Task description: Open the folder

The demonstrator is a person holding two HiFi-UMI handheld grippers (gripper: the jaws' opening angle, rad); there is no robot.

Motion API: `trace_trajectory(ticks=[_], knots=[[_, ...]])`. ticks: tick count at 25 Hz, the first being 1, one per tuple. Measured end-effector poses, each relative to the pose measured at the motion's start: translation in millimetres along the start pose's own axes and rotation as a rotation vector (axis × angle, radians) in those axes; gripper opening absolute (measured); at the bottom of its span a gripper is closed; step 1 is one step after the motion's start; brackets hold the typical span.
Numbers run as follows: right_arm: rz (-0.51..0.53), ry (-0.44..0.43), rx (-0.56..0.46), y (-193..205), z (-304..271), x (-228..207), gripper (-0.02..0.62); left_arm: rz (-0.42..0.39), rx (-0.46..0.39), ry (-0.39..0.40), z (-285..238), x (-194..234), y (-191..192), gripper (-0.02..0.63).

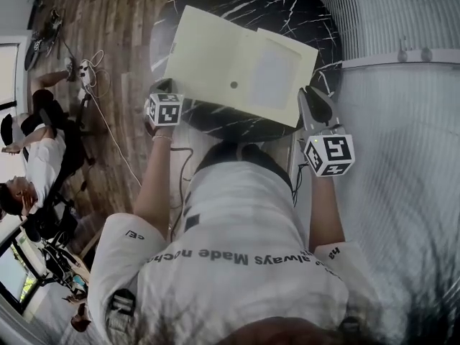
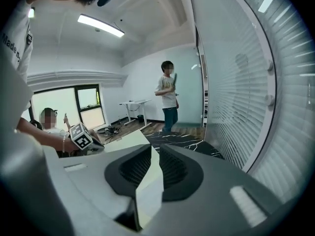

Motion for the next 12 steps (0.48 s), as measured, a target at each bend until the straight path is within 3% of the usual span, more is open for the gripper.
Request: trace_trajectory(ticks=[6, 12], knots=[[0.034, 0.02, -0.053, -27, 27, 9, 0.043, 0.071, -0.188, -0.008, 62, -1, -39, 0.002], [0.062, 0.026, -0.077, -48, 56, 23, 0.043, 0.078, -0.369, 0.035, 133, -20, -76, 0.002]])
Point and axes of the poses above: the fingertips, and each gripper's own axes: z backward along the fingers, x to its left, y out of its underside, the point moved 10 cm from there along z, backward along the fingers, and after that the axes turned 10 degrees about -z, right-handed, at the moved point
